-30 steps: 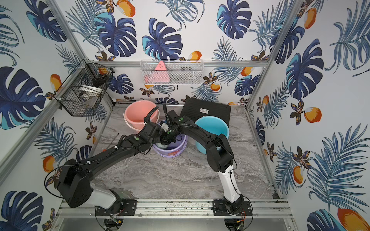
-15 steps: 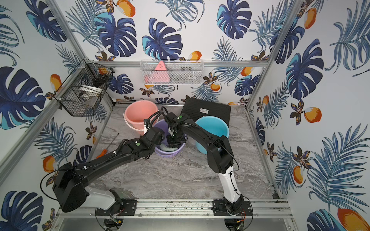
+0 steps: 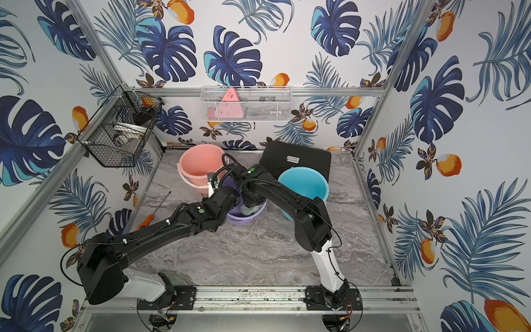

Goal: Wipe the inside of the bucket with a cloth
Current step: Wipe the dirt from the inside of the bucket.

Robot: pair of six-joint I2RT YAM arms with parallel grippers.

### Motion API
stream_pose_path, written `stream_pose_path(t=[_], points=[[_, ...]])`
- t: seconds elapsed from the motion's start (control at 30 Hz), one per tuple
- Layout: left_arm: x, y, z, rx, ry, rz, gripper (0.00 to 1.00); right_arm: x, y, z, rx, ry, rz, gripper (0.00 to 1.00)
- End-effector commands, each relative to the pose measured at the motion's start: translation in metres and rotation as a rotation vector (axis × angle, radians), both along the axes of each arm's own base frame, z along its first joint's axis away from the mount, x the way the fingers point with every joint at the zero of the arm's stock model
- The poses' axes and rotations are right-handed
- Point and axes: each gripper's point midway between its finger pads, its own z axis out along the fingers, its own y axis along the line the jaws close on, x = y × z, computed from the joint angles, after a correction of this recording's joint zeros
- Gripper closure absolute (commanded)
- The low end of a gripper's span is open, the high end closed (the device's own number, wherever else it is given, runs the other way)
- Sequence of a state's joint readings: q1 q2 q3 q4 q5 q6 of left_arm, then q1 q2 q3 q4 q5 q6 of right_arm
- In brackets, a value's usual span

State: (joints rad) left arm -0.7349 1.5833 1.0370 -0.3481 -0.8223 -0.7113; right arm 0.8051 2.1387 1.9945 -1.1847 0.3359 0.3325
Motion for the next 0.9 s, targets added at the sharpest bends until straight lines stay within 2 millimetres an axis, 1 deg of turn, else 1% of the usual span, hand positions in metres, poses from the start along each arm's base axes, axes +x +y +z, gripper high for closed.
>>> stream_pose_path(t=[0.0,0.07,0.1,0.13,0.2,0.27,0.37,0.4,0.43,0.47,0.57,0.63,0.77,0.83,0.87], points=[[-0.012,0.005,-0.015,0.063,0.083,-0.032,1.00,0.000,0.000,-0.014,-0.045,-0.010,-0.033,1.00],[-0.012,0.006,-0.014,0.059,0.082,-0.027,1.00,-0.017,0.007,-0.027,-0.050,0.063,-0.020,1.00],[-0.012,0.006,-0.014,0.056,0.080,-0.025,1.00,-0.026,0.015,-0.033,-0.023,0.107,-0.008,1.00],[-0.012,0.006,-0.014,0.056,0.079,-0.025,1.00,-0.034,0.021,-0.035,0.009,0.138,0.002,1.00],[-0.013,0.007,-0.014,0.056,0.077,-0.023,1.00,-0.049,0.037,-0.033,0.098,0.185,0.018,1.00],[-0.013,0.008,-0.015,0.061,0.081,-0.018,1.00,-0.064,0.057,-0.025,0.235,0.243,0.037,1.00],[-0.013,0.008,-0.016,0.064,0.085,-0.014,1.00,-0.075,0.080,-0.006,0.417,0.268,0.061,1.00],[-0.013,0.008,-0.017,0.063,0.087,-0.011,1.00,-0.078,0.088,-0.005,0.468,0.289,0.068,1.00],[-0.014,0.009,-0.018,0.062,0.089,-0.006,1.00,-0.083,0.097,0.012,0.554,0.290,0.086,1.00],[-0.014,0.010,-0.018,0.060,0.089,-0.004,1.00,-0.086,0.106,0.020,0.630,0.302,0.102,1.00],[-0.017,0.011,-0.019,0.048,0.086,0.001,1.00,-0.093,0.122,0.039,0.780,0.318,0.121,1.00],[-0.017,0.011,-0.020,0.045,0.085,0.003,1.00,-0.096,0.125,0.043,0.804,0.336,0.126,1.00],[-0.018,0.013,-0.020,0.057,0.094,0.016,1.00,-0.103,0.120,0.038,0.783,0.361,0.121,1.00],[-0.019,0.014,-0.022,0.058,0.098,0.021,1.00,-0.103,0.112,0.032,0.756,0.349,0.102,1.00],[-0.019,0.014,-0.022,0.054,0.098,0.022,1.00,-0.103,0.105,0.028,0.719,0.348,0.089,1.00]])
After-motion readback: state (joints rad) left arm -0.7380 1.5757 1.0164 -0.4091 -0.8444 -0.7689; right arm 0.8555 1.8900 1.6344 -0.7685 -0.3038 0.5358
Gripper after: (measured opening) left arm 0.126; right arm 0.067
